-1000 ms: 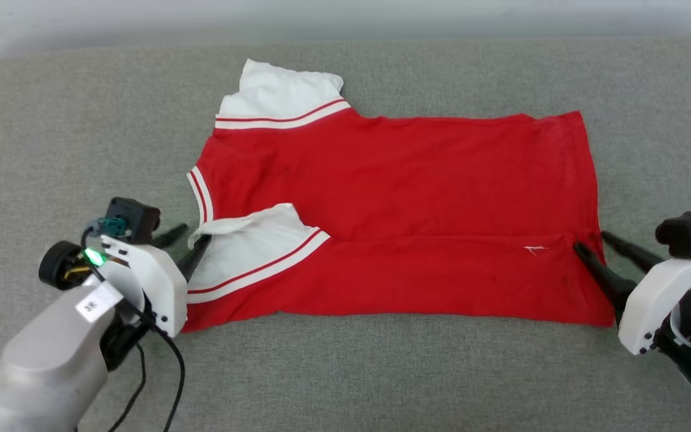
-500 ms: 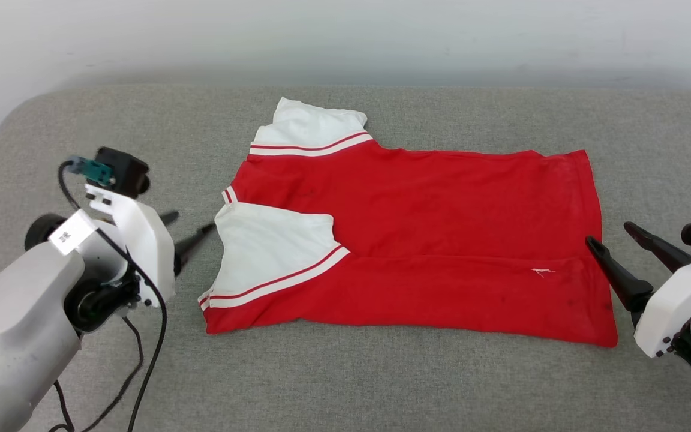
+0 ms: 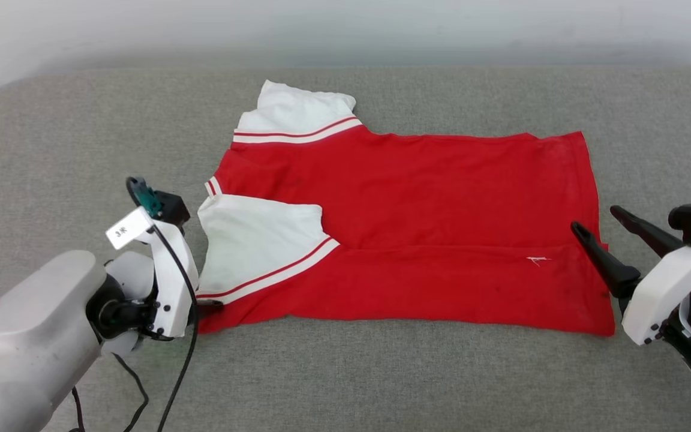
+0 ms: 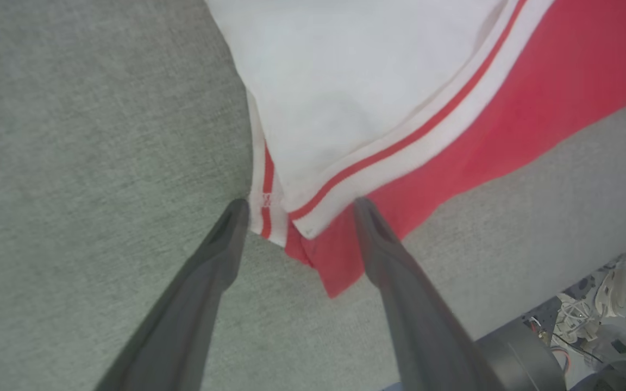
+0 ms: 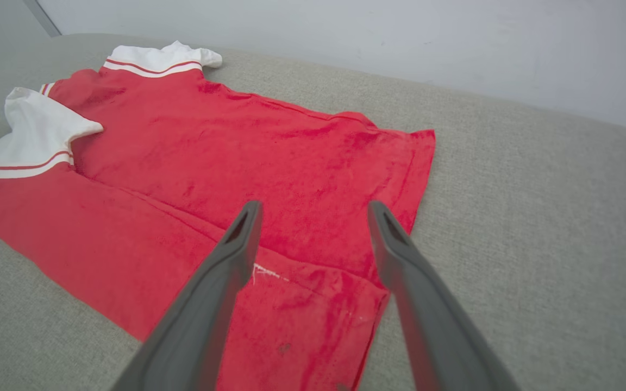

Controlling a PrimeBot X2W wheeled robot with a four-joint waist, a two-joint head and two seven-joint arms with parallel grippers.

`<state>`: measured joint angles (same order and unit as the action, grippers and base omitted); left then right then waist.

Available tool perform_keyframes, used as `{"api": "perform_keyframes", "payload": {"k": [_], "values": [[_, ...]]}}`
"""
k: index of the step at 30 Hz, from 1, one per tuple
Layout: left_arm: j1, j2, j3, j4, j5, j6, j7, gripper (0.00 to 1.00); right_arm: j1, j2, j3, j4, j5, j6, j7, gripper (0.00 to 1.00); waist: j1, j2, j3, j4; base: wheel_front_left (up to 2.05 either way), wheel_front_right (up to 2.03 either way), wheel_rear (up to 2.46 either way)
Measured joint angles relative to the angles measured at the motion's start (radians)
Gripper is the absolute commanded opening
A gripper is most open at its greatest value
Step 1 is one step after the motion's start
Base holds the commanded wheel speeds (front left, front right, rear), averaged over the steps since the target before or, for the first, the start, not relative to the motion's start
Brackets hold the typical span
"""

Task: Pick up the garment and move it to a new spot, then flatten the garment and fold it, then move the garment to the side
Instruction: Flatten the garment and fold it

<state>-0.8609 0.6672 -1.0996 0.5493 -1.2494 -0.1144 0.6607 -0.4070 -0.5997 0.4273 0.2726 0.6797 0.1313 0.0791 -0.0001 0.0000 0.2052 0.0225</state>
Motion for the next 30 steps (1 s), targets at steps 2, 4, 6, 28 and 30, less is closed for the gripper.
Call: {"api": "perform_keyframes", "payload": {"k": [2,4,6,28,30], "values": [[-0.001,-0.011,-0.013,0.028,0.018,0.000,0.002,1.00,-0.008,0.005,-0.001,-0.004,-0.004,0.000,0.002,1.00,0.0000,0.0000,0.011,-0.007,0.00,0.00,0.00],[-0.003,-0.021,-0.016,0.054,0.014,0.000,0.006,1.00,-0.015,0.011,0.003,-0.007,-0.007,0.000,0.010,1.00,0.0000,0.0000,0.021,-0.014,0.00,0.00,0.00],[-0.004,-0.029,-0.029,0.073,0.020,-0.004,0.017,1.00,-0.020,0.017,0.007,-0.007,-0.007,0.000,0.010,1.00,-0.0001,0.0000,0.028,-0.021,0.00,0.00,0.00],[0.007,0.002,-0.123,-0.040,0.067,-0.015,-0.158,0.00,-0.081,-0.180,0.108,-0.086,0.040,0.000,0.460,1.00,0.0001,0.0000,-0.033,0.005,0.00,0.00,0.00],[0.002,0.008,-0.124,-0.050,0.068,-0.015,-0.170,0.00,-0.088,-0.188,0.114,-0.098,0.041,0.000,0.522,1.00,0.0001,0.0000,-0.032,0.010,0.00,0.00,0.00]]}}
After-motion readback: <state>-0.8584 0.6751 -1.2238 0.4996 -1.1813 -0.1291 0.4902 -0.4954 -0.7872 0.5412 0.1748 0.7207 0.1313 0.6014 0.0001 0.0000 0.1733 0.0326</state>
